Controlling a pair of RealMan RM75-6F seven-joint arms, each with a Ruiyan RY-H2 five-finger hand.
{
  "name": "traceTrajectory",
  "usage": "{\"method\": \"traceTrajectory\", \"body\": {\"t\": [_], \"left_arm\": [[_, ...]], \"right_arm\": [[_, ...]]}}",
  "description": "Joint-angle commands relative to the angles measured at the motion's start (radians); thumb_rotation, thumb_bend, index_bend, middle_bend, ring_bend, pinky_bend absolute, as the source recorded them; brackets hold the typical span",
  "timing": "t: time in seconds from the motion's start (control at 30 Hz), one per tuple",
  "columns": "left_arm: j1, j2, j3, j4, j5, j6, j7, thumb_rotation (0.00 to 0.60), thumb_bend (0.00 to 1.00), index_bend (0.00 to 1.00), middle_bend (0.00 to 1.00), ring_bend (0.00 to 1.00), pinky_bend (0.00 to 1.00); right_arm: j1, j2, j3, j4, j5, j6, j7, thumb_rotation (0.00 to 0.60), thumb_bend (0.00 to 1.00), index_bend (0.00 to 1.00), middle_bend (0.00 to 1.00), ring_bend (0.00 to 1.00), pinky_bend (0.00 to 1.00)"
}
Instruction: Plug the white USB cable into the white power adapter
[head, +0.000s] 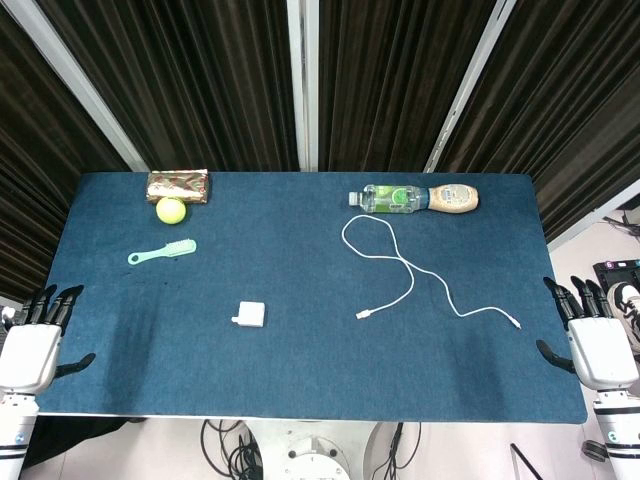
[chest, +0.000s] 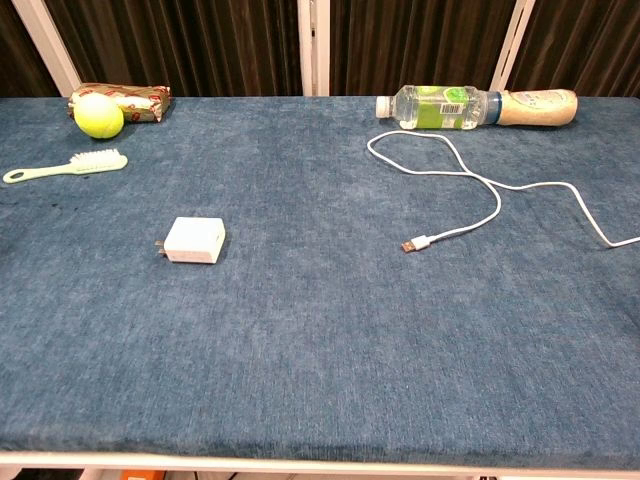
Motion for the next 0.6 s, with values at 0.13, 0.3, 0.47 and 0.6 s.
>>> {"method": "traceTrajectory", "body": {"t": [0.13, 0.3, 0.47, 0.6], "left_arm": [[-0.003, -0.001, 0.000, 0.001, -0.001, -0.005, -0.001, 0.600, 0.05, 0.06, 0.10, 0.00, 0.00], [-0.003, -0.002, -0.002, 0.000, 0.005, 0.003, -0.004, 0.600, 0.05, 0.06, 0.10, 0.00, 0.00], [-0.002, -0.006, -0.007, 0.000, 0.011, 0.017, -0.010, 0.600, 0.05, 0.06, 0.10, 0.00, 0.00], [0.000, -0.004, -0.006, -0.008, 0.015, 0.023, -0.004, 0.600, 0.05, 0.06, 0.10, 0.00, 0.00]], "right_arm": [[0.006, -0.002, -0.002, -0.001, 0.000, -0.011, 0.001, 0.600, 0.16, 0.01, 0.19, 0.00, 0.00], [0.044, -0.002, -0.004, -0.006, -0.021, -0.063, 0.010, 0.600, 0.16, 0.01, 0.20, 0.02, 0.01], [0.164, -0.028, 0.011, -0.022, -0.061, -0.210, 0.022, 0.600, 0.16, 0.01, 0.24, 0.05, 0.02], [0.284, -0.065, 0.038, -0.029, -0.033, -0.379, 0.011, 0.600, 0.18, 0.00, 0.24, 0.06, 0.02]]}}
